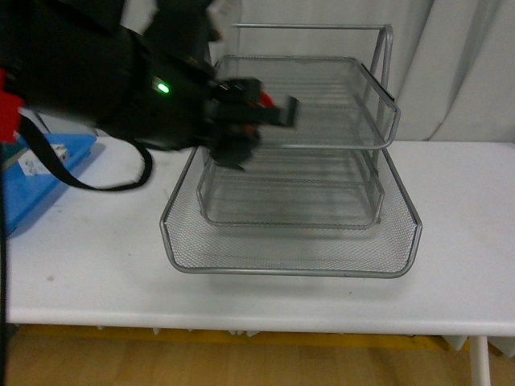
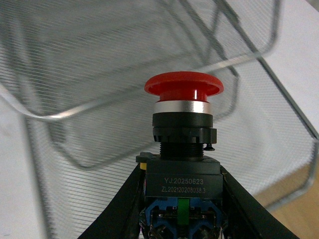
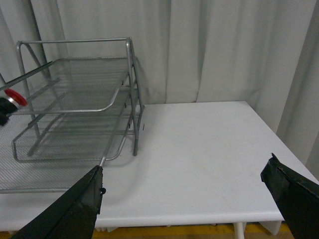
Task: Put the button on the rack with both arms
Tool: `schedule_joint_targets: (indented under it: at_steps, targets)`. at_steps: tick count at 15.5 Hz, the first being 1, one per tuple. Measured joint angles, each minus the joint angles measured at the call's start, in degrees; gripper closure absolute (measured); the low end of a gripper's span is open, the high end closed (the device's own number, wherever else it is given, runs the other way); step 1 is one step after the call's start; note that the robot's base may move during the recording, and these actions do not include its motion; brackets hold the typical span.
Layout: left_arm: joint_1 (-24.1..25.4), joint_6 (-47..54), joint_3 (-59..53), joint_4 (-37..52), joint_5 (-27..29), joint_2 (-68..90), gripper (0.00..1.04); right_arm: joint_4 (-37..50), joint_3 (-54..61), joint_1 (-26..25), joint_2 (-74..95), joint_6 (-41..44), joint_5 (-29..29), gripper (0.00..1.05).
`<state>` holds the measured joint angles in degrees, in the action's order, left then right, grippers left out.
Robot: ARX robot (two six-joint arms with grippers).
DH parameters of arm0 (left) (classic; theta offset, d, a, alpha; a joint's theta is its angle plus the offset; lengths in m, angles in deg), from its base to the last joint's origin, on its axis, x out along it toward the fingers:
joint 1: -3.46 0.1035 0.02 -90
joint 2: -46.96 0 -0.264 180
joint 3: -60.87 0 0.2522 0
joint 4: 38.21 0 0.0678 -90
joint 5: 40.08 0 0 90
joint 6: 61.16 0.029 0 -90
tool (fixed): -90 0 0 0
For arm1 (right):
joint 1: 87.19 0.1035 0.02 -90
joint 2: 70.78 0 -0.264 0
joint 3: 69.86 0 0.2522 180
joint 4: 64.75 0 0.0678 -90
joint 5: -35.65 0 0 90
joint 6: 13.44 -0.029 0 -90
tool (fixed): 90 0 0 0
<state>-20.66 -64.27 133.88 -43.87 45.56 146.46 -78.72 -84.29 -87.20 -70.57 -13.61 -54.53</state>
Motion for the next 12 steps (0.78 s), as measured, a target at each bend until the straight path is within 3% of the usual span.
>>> schedule_joint_targets:
  at_steps: [4, 12]
  targets:
    - [-5.9, 0.5, -3.4, -0.3, 0.1, 3.1, 0.69, 0.0, 0.0, 0.0, 0.0, 0.0, 0.0, 0.06]
    - [-8.4, 0.5, 6.8, -4.5, 1.9, 11.7, 0.69, 0.0, 0.0, 0.0, 0.0, 0.0, 0.0, 0.06]
